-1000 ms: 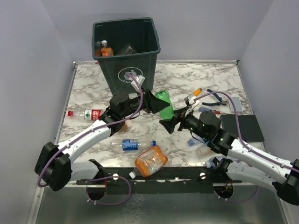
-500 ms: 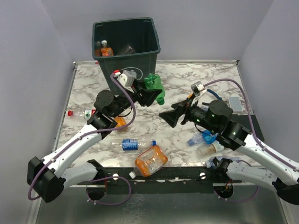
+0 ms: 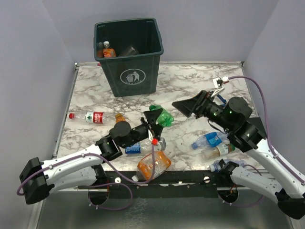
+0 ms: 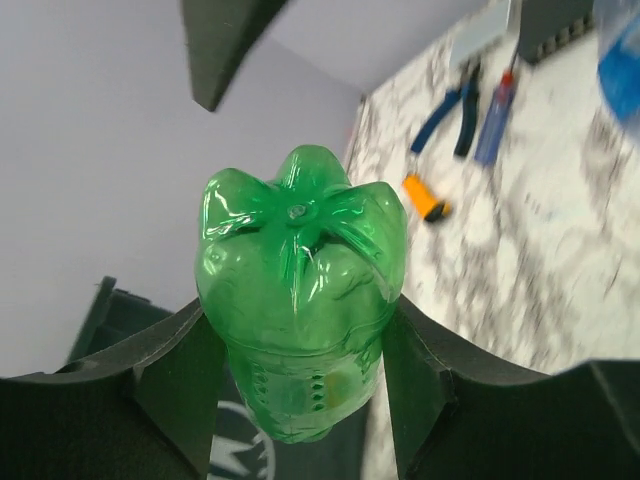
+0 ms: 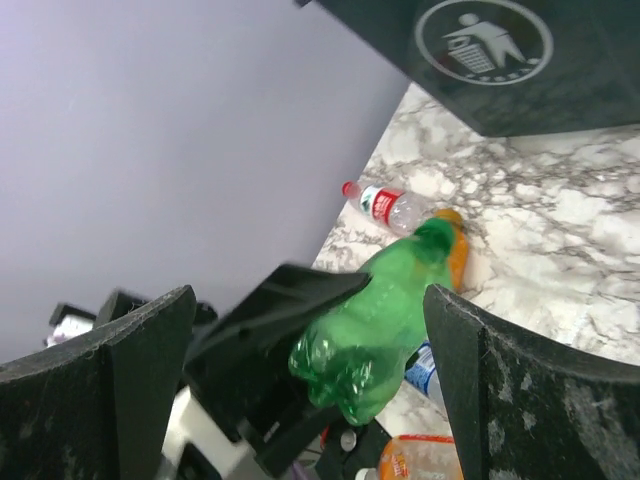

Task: Put the plastic bottles in the bin
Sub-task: Pick up the plastic bottle at the center of the board.

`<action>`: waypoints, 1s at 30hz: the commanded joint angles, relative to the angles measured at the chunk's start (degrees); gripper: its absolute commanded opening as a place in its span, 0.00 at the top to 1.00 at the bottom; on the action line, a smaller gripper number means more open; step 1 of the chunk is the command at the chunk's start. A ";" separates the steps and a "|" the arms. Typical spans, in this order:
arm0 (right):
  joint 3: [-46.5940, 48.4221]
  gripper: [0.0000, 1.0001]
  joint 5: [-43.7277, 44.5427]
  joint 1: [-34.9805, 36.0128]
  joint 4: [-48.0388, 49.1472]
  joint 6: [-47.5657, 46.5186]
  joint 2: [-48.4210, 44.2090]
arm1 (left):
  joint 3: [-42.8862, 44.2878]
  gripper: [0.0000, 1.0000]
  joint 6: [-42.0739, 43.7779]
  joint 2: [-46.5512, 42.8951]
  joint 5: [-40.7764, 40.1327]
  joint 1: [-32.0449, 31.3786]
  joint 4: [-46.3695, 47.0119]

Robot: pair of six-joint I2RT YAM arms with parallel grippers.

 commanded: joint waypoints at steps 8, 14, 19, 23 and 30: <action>-5.30 0.03 -34.88 -17.46 8.19 12.30 14.91 | -6.61 1.00 35.39 -5.13 -17.68 -8.96 -14.78; -4.00 0.03 -43.94 -17.51 14.96 11.52 22.25 | -7.89 1.00 38.80 -3.52 -17.81 -13.57 -18.01; -3.22 0.03 -49.06 -17.45 17.52 10.84 28.21 | -5.85 1.00 39.91 0.48 -18.93 -17.17 -18.90; -2.34 0.05 -49.80 -16.67 12.61 6.15 31.86 | -3.27 1.00 40.82 2.25 -19.82 -18.38 -21.09; 2.59 0.08 -47.59 -11.72 2.13 -3.40 35.63 | 0.72 1.00 42.59 4.18 -20.25 -19.88 -26.43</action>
